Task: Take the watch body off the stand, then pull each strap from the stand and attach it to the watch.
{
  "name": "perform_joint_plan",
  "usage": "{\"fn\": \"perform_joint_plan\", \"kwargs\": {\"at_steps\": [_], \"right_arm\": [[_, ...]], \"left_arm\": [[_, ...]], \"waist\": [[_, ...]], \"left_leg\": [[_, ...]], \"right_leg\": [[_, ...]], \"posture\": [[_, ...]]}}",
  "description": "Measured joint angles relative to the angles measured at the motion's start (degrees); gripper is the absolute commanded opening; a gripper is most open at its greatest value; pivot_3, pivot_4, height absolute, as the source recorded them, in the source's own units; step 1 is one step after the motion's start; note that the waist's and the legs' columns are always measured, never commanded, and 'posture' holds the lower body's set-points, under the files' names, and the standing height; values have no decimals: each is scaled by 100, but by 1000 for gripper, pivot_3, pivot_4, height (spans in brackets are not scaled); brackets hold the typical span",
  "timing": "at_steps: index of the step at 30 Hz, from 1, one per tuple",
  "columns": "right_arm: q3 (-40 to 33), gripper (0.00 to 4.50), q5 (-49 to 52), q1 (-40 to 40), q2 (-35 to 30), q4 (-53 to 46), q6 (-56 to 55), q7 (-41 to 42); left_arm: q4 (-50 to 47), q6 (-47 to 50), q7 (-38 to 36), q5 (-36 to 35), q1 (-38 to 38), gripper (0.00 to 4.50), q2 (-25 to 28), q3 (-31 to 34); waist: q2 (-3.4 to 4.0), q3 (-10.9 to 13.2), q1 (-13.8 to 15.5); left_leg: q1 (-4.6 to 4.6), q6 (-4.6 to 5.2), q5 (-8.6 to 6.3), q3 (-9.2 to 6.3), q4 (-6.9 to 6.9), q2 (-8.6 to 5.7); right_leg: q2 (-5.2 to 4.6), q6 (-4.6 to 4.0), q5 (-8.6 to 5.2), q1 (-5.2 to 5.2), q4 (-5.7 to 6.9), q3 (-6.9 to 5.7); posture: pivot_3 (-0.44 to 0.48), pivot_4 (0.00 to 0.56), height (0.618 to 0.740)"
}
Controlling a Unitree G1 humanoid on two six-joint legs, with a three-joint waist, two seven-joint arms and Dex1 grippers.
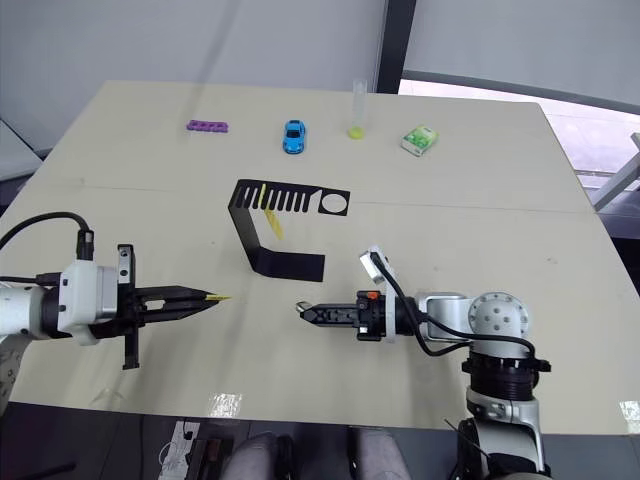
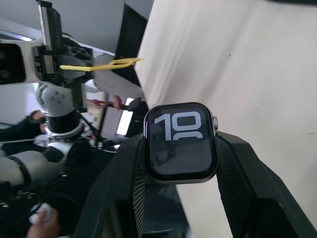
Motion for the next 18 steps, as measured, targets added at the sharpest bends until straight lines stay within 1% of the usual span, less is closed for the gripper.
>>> {"fn": "perform_joint_plan", "kwargs": {"at_steps": [3, 5, 6, 10, 15, 18], "right_arm": [[21, 1504, 424, -70, -8, 237, 3, -355], [100, 1504, 759, -80, -29, 375, 3, -585], [180, 1504, 894, -78, -43, 429, 1, -686], [452, 1504, 1445, -66, -155, 466, -155, -1095], [939, 1504, 2216, -19, -429, 474, -628, -1644], [1216, 1504, 2625, 2, -612, 473, -941, -1886]], "left_arm": [[-47, 14, -30, 107, -175, 0, 46, -237], [-59, 4, -24, 250, -390, 0, 48, -422], [-63, -2, -17, 318, -486, 0, 48, -516], [-83, 92, 131, 490, -861, 0, 19, -798], [-88, 135, 201, 776, -964, 0, 3, -1201], [-88, 137, 141, 803, -1014, 0, 3, -1319]], "waist": [[0, 0, -7], [-1, -1, -5], [-1, -1, -11], [-1, 0, -32], [-1, 0, -93], [-1, 0, -127]], "left_leg": [[-14, -1, 1, 5, 2, 0], [-65, 0, 4, 6, 24, 1], [-75, 0, 4, 7, 35, 2], [-77, 1, 4, 8, 60, 2], [-75, 8, 9, 8, 78, 2], [-74, 8, 10, 7, 79, 2]], "right_leg": [[1, 1, 0, -22, 9, 3], [2, 2, 1, -70, 50, 3], [2, 2, 1, -82, 58, 5], [2, 3, 1, -81, 58, 9], [2, 10, 6, -75, 71, 12], [2, 11, 6, -75, 74, 13]], "posture": [[0, 150, 740], [0, 150, 740], [0, 150, 740], [0, 150, 740], [0, 150, 740], [0, 150, 740]]}}
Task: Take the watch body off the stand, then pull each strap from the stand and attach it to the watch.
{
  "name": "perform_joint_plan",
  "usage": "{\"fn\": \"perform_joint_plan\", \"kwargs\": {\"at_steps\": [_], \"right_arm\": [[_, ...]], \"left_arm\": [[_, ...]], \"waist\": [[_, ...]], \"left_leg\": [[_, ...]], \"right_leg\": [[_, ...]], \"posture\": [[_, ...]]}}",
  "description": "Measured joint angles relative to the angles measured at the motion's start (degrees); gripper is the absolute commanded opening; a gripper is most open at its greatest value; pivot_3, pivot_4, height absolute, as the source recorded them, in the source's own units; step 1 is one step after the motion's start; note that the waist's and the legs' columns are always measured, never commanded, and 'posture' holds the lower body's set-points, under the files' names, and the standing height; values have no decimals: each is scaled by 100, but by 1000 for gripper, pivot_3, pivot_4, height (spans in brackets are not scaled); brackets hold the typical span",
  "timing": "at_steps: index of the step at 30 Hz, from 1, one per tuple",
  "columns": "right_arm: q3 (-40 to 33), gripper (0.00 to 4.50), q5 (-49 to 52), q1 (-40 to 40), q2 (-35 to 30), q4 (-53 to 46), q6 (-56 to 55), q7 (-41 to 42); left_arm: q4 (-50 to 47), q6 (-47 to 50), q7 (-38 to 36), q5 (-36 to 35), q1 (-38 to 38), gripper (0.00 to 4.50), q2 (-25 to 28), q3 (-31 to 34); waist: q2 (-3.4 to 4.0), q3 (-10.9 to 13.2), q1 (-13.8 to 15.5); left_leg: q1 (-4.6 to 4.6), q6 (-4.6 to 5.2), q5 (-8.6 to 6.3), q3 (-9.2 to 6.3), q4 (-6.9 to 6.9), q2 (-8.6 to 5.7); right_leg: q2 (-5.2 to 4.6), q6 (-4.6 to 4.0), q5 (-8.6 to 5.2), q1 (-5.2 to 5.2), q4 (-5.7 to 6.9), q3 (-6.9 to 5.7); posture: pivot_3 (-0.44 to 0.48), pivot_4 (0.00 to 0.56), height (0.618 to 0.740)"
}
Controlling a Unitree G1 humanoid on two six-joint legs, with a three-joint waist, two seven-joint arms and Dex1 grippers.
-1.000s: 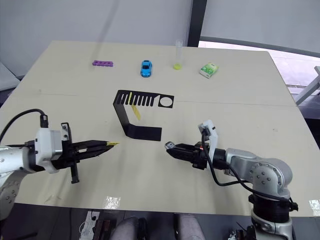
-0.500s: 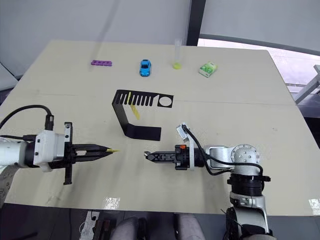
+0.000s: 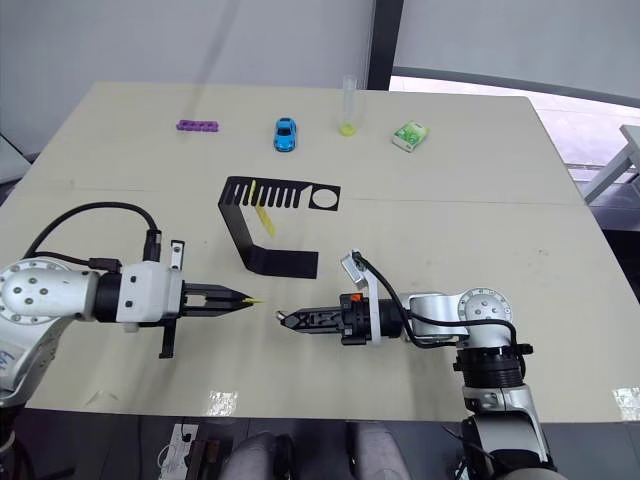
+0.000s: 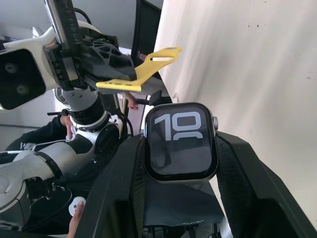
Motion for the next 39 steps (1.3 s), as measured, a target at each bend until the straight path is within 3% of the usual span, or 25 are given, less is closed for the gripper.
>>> {"fn": "perform_joint_plan", "kwargs": {"at_steps": [7, 16, 39], "right_arm": [[532, 1504, 688, 24, -417, -61, -650, -378], [806, 1504, 770, 73, -575, -250, -993, -407], [909, 1504, 807, 141, -681, -350, -1152, -377]], "left_arm": [[-1, 2, -83, 3, -29, 0, 0, -25], [0, -26, -116, 128, -26, 0, 0, -73], [47, -64, -124, 282, -94, 0, -110, -219]], "waist": [[0, 0, -2], [0, 0, -1], [0, 0, 7]], "left_leg": [[-2, 1, 0, 0, 1, 0], [-1, 1, 0, -1, 2, 2], [-2, 2, 0, -2, 6, 2]], "right_leg": [[-1, 1, 0, 0, -2, 0], [-1, 1, 0, -1, -1, 0], [-2, 1, 1, 0, 3, 0]], "posture": [[0, 150, 740], [0, 150, 740], [0, 150, 740]]}}
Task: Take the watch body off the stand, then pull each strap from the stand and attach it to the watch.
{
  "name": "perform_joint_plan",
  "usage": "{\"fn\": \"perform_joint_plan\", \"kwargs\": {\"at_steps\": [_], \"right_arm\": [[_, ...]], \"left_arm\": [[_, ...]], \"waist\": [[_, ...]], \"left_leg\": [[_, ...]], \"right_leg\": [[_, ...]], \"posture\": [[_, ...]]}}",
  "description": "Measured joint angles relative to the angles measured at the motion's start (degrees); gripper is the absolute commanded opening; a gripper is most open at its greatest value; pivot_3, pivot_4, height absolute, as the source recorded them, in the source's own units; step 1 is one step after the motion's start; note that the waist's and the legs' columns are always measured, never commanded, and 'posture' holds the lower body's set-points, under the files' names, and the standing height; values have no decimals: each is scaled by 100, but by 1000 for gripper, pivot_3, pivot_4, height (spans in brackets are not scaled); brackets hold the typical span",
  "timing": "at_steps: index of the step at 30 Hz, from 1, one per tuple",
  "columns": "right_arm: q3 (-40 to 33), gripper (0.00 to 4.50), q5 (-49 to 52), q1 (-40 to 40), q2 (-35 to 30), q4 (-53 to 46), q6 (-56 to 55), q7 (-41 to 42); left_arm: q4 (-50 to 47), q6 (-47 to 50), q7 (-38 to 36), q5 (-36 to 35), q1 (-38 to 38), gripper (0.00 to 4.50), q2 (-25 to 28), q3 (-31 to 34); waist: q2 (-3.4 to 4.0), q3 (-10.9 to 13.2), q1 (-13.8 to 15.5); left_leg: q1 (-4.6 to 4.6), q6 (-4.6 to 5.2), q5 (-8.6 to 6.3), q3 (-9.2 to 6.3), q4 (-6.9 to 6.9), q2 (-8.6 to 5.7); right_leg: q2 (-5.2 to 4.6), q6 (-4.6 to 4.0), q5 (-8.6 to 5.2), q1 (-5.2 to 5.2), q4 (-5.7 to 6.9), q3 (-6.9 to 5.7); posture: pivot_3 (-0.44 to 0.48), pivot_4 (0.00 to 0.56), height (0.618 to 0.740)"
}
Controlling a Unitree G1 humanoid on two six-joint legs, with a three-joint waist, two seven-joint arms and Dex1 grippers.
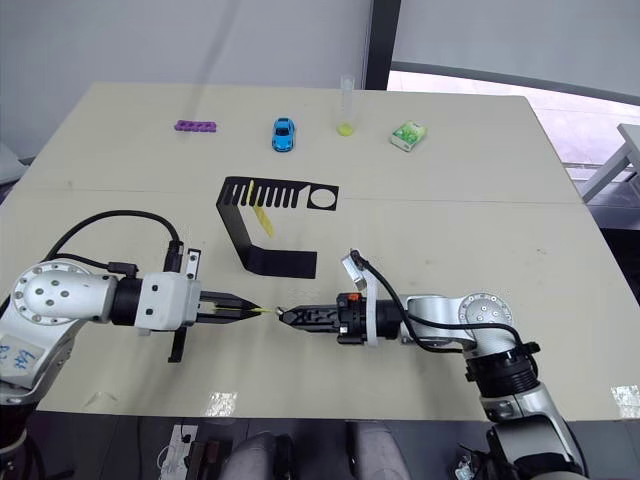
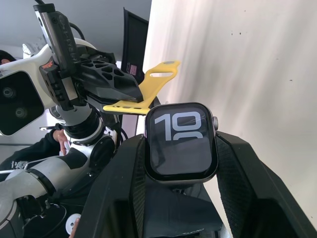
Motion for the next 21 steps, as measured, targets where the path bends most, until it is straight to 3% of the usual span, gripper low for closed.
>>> {"fn": "perform_joint_plan", "kwargs": {"at_steps": [21], "right_arm": [[92, 1504, 0, 47, -25, -3, -16, 33]], "left_arm": [[-19, 2, 7, -1, 25, 0, 0, -35]], "waist": [[0, 0, 2]], "left_leg": [[0, 0, 0, 0, 3, 0]], "right_leg": [[0, 0, 0, 0, 2, 0]], "posture": [[0, 150, 740]]}}
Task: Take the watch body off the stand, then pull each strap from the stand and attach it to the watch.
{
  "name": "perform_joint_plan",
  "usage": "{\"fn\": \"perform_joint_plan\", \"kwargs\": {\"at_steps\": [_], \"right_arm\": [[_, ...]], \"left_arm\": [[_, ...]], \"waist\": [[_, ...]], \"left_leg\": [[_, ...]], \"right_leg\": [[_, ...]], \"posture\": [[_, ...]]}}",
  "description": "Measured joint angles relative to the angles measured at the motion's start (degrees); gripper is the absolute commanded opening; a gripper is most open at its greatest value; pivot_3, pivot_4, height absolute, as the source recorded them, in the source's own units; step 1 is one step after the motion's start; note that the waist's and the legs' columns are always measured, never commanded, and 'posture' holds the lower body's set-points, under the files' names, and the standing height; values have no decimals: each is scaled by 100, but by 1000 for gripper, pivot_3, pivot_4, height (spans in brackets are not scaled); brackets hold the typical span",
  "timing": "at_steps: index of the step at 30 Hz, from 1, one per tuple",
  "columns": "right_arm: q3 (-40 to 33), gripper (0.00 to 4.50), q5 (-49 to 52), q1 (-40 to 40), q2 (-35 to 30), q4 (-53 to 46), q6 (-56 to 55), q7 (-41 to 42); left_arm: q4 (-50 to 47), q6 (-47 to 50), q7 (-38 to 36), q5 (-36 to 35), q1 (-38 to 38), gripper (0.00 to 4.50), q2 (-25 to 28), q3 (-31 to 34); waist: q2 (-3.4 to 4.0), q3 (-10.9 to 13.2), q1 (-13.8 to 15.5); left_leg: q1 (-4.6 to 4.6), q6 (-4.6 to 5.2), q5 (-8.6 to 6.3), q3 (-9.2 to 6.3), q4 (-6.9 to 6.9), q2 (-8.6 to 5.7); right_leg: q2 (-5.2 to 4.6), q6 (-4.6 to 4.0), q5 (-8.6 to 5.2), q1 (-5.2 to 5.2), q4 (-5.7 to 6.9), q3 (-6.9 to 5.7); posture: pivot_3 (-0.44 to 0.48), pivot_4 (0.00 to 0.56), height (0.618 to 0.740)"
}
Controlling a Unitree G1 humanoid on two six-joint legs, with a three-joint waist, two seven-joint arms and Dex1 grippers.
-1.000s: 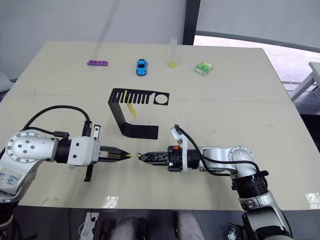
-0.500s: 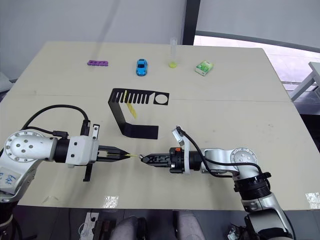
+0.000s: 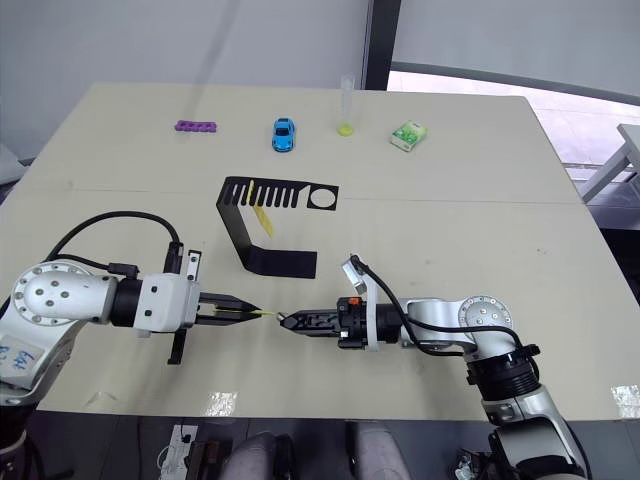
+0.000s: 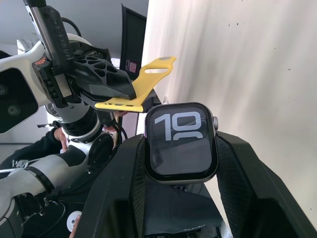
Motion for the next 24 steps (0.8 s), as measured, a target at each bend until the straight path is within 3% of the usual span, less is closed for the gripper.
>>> {"fn": "perform_joint_plan", "kwargs": {"at_steps": [24], "right_arm": [[1, 1504, 0, -1, 5, 1, -1, 0]], "left_arm": [[2, 1, 62, 207, -25, 0, -131, -186]], "waist": [[0, 0, 4]], "left_leg": [[0, 0, 0, 0, 3, 0]], "right_leg": [[0, 0, 0, 0, 3, 0]], "posture": [[0, 150, 740]]}}
